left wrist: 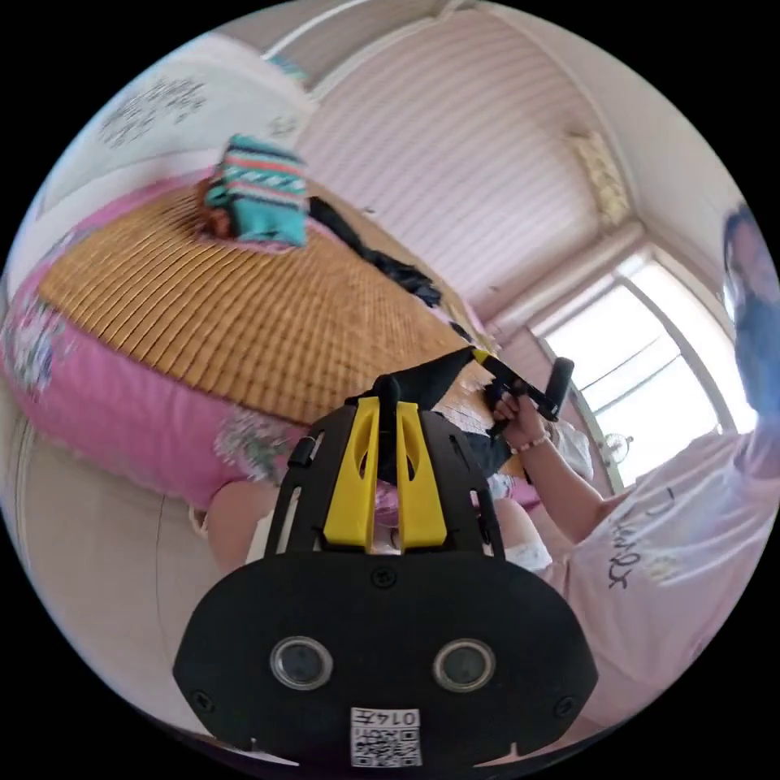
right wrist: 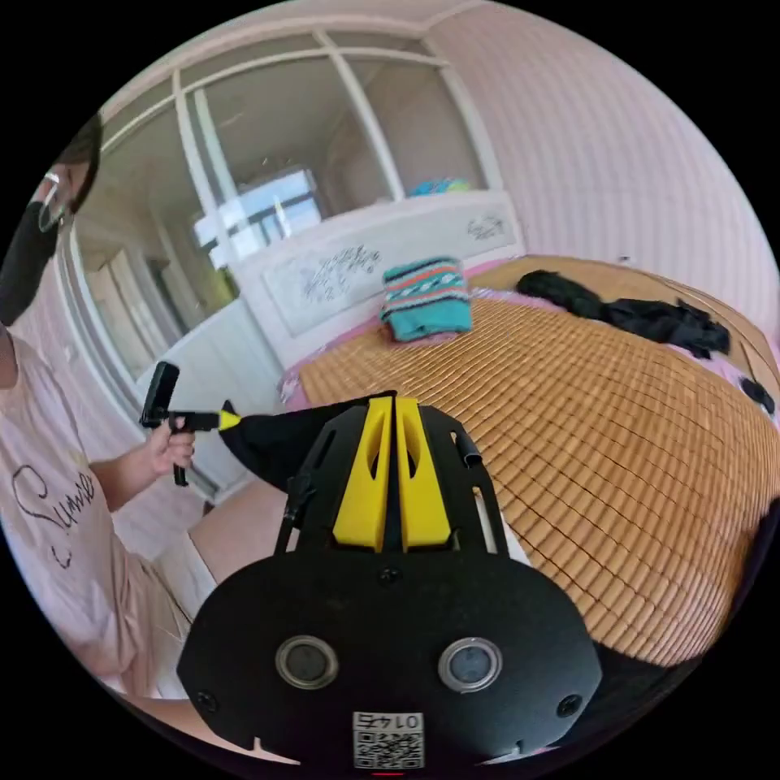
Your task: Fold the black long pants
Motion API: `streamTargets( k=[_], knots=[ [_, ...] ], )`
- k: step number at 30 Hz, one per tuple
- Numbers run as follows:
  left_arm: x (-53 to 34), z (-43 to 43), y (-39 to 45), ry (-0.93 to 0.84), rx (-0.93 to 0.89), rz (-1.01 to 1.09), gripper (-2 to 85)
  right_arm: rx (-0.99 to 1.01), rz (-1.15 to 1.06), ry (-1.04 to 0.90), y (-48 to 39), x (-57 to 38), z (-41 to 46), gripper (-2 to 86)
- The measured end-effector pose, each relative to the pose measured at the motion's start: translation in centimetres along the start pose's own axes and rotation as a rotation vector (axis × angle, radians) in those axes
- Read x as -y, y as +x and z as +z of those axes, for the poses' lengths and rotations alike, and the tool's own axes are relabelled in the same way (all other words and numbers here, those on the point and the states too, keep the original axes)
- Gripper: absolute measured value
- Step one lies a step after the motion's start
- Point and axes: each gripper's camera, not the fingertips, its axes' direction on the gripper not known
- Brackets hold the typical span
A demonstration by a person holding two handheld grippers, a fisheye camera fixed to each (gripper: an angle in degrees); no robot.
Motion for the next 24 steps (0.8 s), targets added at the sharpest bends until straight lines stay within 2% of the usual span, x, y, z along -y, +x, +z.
streamTargets(
  k=[2, 4, 5, 6, 9, 11, 13, 15, 17, 19, 20, 22, 24],
  knots=[
    [2.0, 3.2, 4.2, 0.028, -0.133, 0.134, 2.8, -0.128, 0.066, 0.166, 1.1, 0.3, -6.0, 0.0],
    [5.1, 5.0, 7.6, 0.098, -0.25, 0.197, 2.6, -0.223, 0.002, 0.363, 0.3, 4.6, -13.9, -0.1],
    [7.6, 4.6, 9.6, 0.195, -0.351, 0.231, 2.4, -0.23, -0.058, 0.402, -0.6, 6.3, -15.7, -0.1],
    [9.7, 3.1, 11.7, 0.302, -0.413, 0.288, 2.3, -0.239, -0.208, 0.477, -3.2, 10.0, -18.8, -0.1],
    [11.9, -1.7, 15.5, 0.523, -0.363, 0.444, 2.5, -0.251, -0.522, 0.483, -10.5, 17.9, -22.0, -0.1],
    [11.5, -3.2, 15.7, 0.587, -0.29, 0.47, 2.7, -0.323, -0.649, 0.408, -13.3, 20.8, -20.4, -0.1],
    [10.5, -3.1, 14.3, 0.575, -0.191, 0.427, 2.8, -0.346, -0.676, 0.198, -13.1, 22.6, -14.7, -0.1],
    [8.6, -0.6, 10.4, 0.434, -0.018, 0.285, 2.8, -0.315, -0.618, -0.004, -10.7, 22.0, -8.9, -0.1],
    [6.4, 1.8, 6.6, 0.302, 0.073, 0.142, 2.8, -0.272, -0.533, -0.174, -7.5, 19.5, -2.8, -0.1],
    [4.2, 4.2, 2.9, 0.167, 0.099, 0.012, 2.9, -0.203, -0.364, -0.39, -3.3, 14.3, 4.5, -0.1],
    [2.7, 5.7, 0.8, 0.075, 0.128, -0.068, 2.9, -0.188, -0.324, -0.431, -2.5, 12.9, 6.0, -0.1],
    [0.8, 7.8, -1.5, -0.05, 0.175, -0.115, 2.9, -0.165, -0.176, -0.614, -0.1, 7.8, 10.5, -0.1],
    [-0.9, 9.8, -3.4, -0.157, 0.211, -0.16, 3.1, -0.158, -0.138, -0.716, 0.5, 5.2, 12.4, -0.1]
  ],
)
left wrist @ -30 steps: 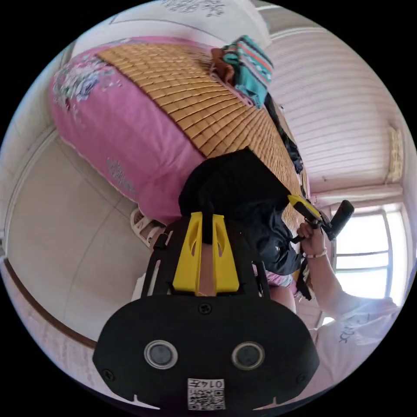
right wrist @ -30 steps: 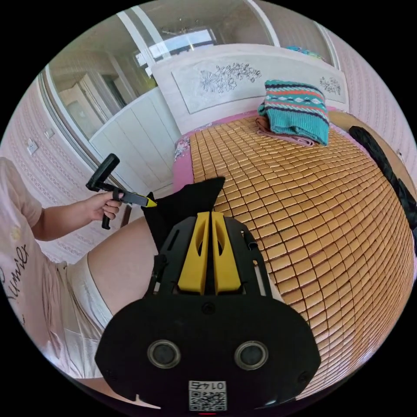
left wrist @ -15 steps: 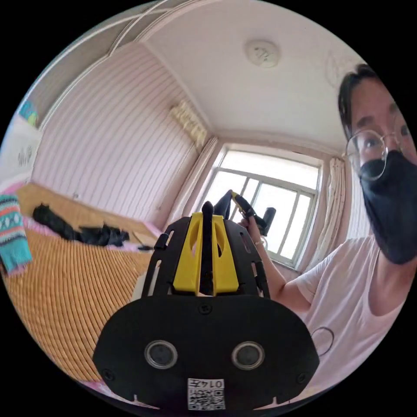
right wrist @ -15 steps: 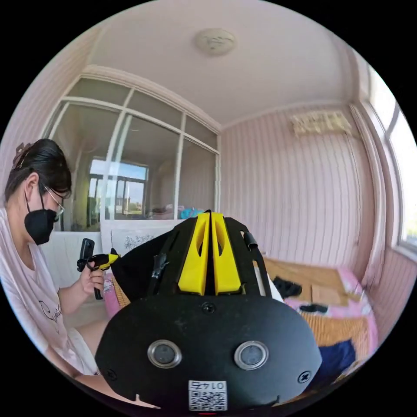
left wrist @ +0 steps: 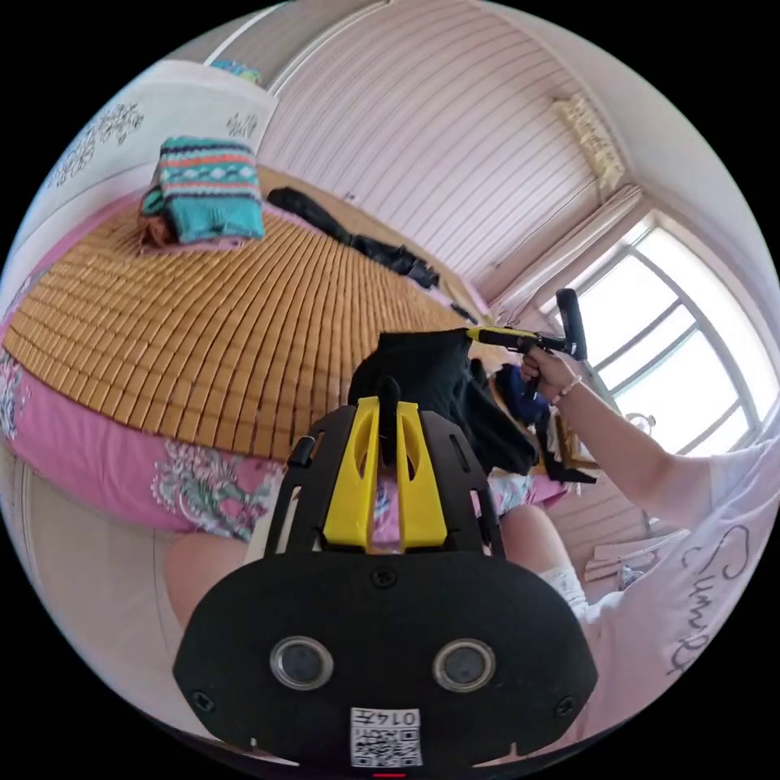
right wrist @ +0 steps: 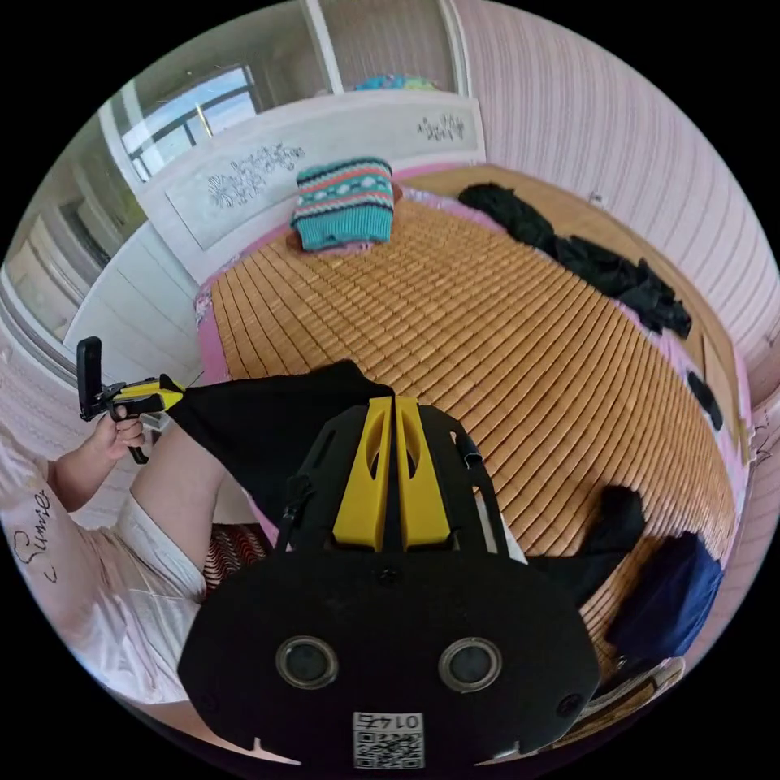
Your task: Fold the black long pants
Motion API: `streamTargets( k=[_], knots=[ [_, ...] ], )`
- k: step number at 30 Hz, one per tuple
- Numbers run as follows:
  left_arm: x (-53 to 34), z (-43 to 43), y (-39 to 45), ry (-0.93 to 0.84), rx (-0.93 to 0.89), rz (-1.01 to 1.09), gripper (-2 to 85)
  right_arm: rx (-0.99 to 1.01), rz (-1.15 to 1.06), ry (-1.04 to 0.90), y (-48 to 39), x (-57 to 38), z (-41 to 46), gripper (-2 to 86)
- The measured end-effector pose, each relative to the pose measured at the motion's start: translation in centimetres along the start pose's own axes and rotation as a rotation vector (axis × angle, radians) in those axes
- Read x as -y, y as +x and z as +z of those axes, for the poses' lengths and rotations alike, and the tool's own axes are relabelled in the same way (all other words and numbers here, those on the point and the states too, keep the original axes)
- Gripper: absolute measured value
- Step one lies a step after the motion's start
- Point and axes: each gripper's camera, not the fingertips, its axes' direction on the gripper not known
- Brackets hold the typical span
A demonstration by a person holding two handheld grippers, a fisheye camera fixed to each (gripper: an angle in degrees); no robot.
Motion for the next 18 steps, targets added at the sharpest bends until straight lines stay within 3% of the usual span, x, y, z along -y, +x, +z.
streamTargets(
  k=[5, 10, 12, 14, 16, 18],
  knots=[
    [0.3, 0.5, -1.1, 0.052, -0.033, -0.033, 3.2, -0.004, -0.047, 0.056, -0.9, 0.7, -0.7, -0.1],
    [2.5, -6.8, -0.5, 0.378, -0.031, 0.016, 3.3, 0.029, -0.328, 0.34, -5.2, 7.9, -8.3, 0.0],
    [3.0, -9.4, -1.8, 0.48, 0.115, -0.008, 3.5, 0.157, -0.369, 0.376, -6.1, 11.2, -8.5, 0.0],
    [3.5, -9.1, -4.5, 0.466, 0.263, -0.088, 4.1, 0.241, -0.354, 0.354, -6.8, 14.7, -6.1, 0.1],
    [4.2, -7.0, -8.4, 0.382, 0.409, -0.195, 4.7, 0.145, -0.263, 0.273, -7.1, 17.7, -0.7, 0.7],
    [4.5, -3.6, -13.7, 0.197, 0.48, -0.358, 6.5, 0.146, -0.153, 0.152, -6.5, 18.2, 2.8, 1.9]
  ],
)
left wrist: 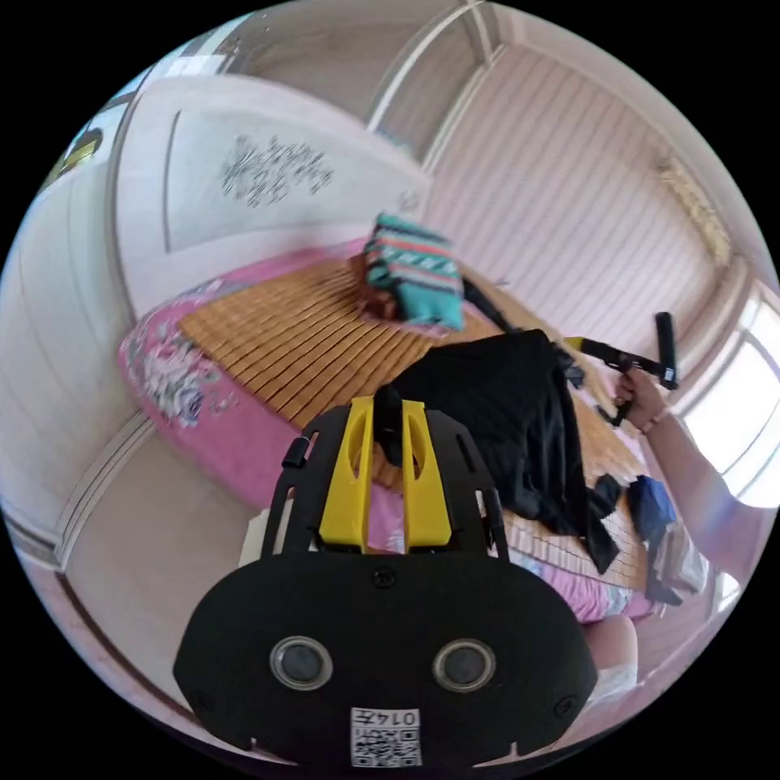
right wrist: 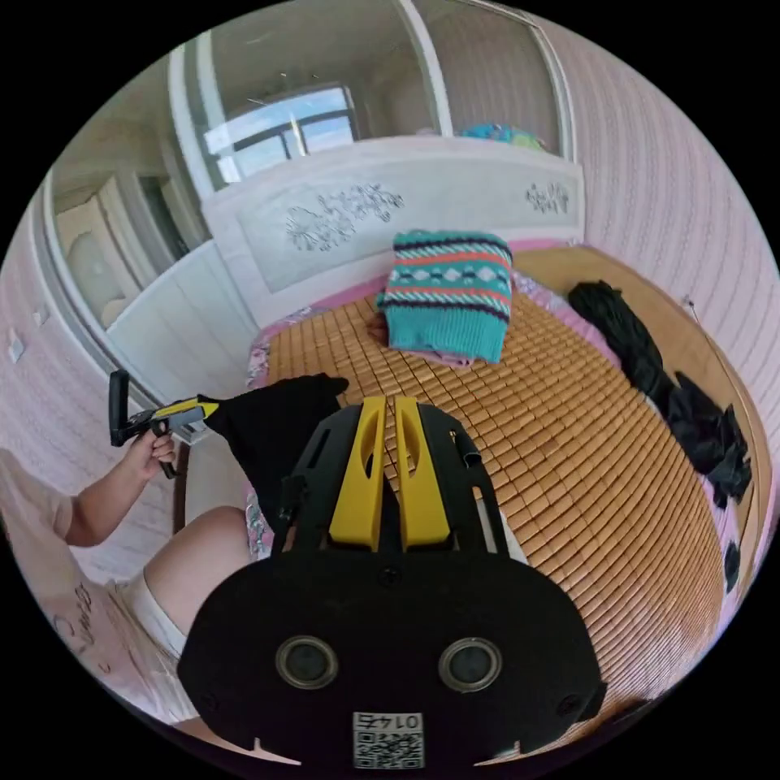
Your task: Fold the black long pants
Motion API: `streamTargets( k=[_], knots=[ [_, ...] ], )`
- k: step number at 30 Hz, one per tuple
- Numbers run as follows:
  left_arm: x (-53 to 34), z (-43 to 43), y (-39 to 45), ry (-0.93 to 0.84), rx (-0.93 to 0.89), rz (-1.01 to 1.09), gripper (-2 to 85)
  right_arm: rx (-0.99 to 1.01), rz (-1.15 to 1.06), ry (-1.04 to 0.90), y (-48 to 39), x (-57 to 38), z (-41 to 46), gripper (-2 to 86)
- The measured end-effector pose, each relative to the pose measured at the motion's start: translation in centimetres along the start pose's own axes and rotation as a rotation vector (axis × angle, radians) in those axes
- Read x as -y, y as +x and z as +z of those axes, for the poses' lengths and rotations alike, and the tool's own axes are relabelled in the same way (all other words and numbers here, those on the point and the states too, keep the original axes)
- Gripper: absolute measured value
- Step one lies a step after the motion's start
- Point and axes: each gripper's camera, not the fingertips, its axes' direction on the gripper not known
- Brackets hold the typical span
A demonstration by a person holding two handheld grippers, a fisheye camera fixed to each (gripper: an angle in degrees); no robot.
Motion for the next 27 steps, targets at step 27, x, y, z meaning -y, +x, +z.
streamTargets(
  k=[27],
  knots=[
    [-12.3, 19.9, 40.2, -0.374, -0.19, 0.983, 5.0, -0.292, 0.524, -0.059, 5.6, -32.9, -13.6, 2.8]
  ],
)
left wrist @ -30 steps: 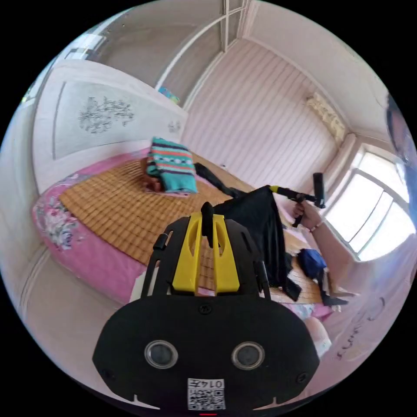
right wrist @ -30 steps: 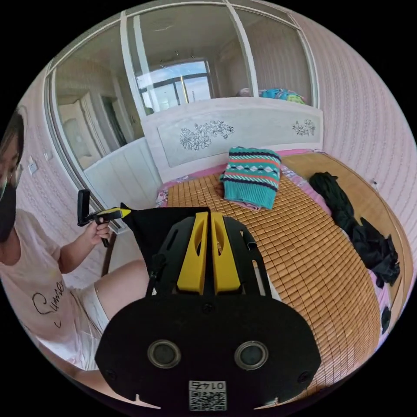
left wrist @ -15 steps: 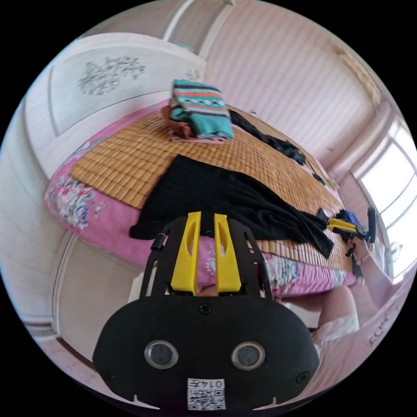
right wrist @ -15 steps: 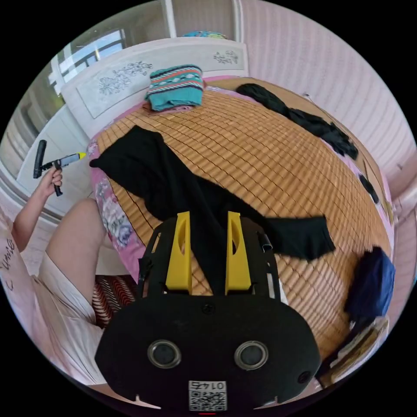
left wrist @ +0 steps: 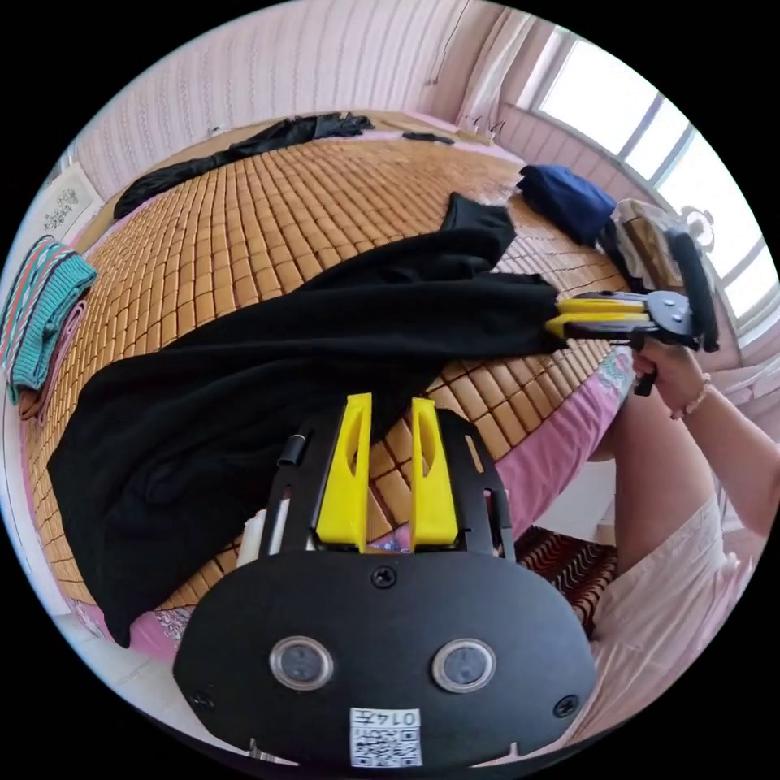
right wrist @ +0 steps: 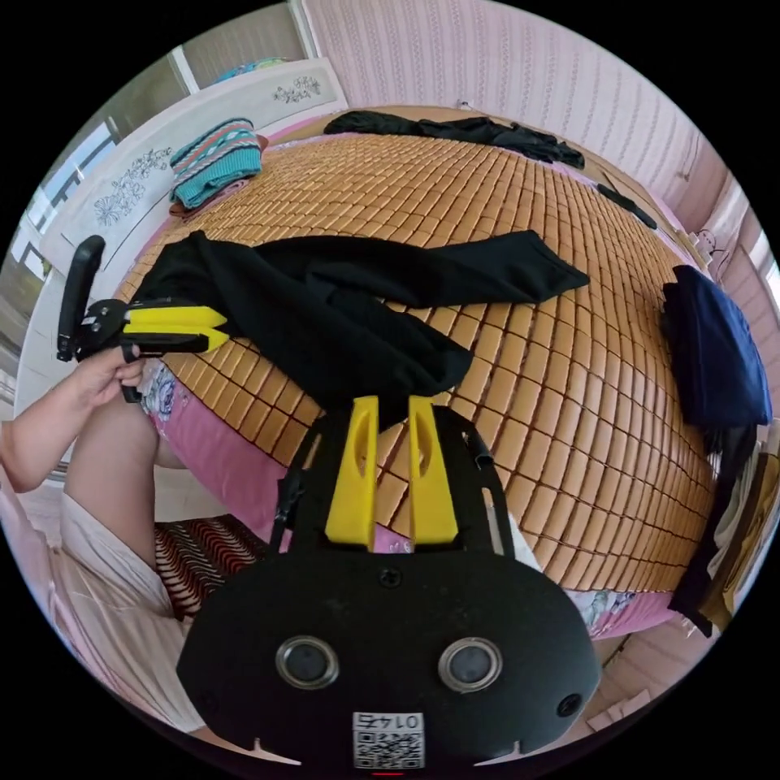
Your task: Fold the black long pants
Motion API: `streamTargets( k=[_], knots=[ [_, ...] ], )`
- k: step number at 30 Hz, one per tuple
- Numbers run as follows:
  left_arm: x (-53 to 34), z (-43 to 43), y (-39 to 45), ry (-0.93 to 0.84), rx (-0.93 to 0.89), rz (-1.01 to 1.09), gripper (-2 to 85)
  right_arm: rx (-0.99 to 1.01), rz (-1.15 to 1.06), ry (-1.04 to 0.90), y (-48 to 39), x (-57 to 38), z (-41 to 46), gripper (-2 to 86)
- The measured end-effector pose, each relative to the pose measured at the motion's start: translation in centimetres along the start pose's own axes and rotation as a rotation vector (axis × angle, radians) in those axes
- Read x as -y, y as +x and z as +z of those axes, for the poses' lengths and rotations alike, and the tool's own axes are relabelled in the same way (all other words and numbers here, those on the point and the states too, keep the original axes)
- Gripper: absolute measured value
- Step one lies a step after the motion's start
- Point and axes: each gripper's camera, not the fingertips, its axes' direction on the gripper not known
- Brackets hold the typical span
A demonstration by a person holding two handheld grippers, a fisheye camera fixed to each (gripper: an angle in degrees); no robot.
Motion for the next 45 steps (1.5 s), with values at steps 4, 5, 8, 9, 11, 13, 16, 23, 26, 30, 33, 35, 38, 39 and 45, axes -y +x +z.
streamTargets(
  k=[4, 5, 8, 9, 11, 13, 16, 23, 26, 30, 33, 35, 38, 39, 45],
  knots=[
    [0.9, 0.4, 0.2, -0.038, -0.065, 0.028, 0.2, 0.134, -0.064, 0.265, 1.5, 0.0, -8.0, 1.5],
    [0.9, -0.2, 0.5, -0.011, -0.075, 0.055, -0.4, 0.135, -0.099, 0.302, 1.5, 0.4, -9.3, 1.5],
    [0.7, -1.7, 1.1, 0.039, -0.108, 0.1, -0.8, 0.018, -0.315, 0.429, 0.7, 3.6, -14.6, 1.5],
    [0.7, -2.1, 1.3, 0.048, -0.133, 0.11, -0.9, -0.064, -0.381, 0.453, 0.6, 5.4, -15.6, 1.6],
    [0.8, -2.2, 1.4, 0.041, -0.167, 0.118, -1.0, -0.175, -0.428, 0.453, 1.0, 8.3, -15.9, 2.0],
    [0.9, -2.0, 1.6, 0.031, -0.191, 0.118, -1.0, -0.242, -0.383, 0.378, 2.8, 11.8, -14.5, 3.5],
    [0.9, -0.7, 1.5, -0.008, -0.196, 0.092, -1.0, -0.267, -0.236, 0.228, 5.8, 13.2, -11.8, 6.4],
    [1.2, 2.7, 0.7, -0.077, -0.208, 0.011, -0.4, -0.234, 0.237, -0.014, 14.0, 6.2, -6.8, 11.7],
    [1.6, 3.2, 0.6, -0.077, -0.212, -0.001, -0.1, -0.179, 0.324, 0.1, 15.6, 3.8, -7.8, 10.2],
    [2.2, 3.5, 0.3, -0.084, -0.227, -0.006, -0.3, -0.113, 0.272, 0.105, 16.6, 2.3, -9.4, 0.7],
    [2.3, 3.6, 0.4, -0.079, -0.219, -0.003, -0.4, -0.079, 0.305, 0.146, 17.8, 1.0, -10.8, 0.2],
    [2.4, 3.6, 0.2, -0.075, -0.221, -0.027, -0.3, -0.013, 0.328, 0.178, 18.6, 0.5, -11.3, 1.4],
    [2.4, 3.5, 0.2, -0.063, -0.203, -0.065, 0.6, 0.006, 0.342, 0.18, 19.2, 0.2, -11.6, 5.6],
    [2.5, 3.5, 0.2, -0.066, -0.2, -0.067, 1.2, -0.005, 0.348, 0.183, 19.4, 0.0, -11.7, 5.0],
    [3.0, 3.5, 0.4, -0.081, -0.181, -0.031, -0.1, 0.079, 0.272, 0.206, 19.7, -1.3, -14.5, 0.5]
  ],
)
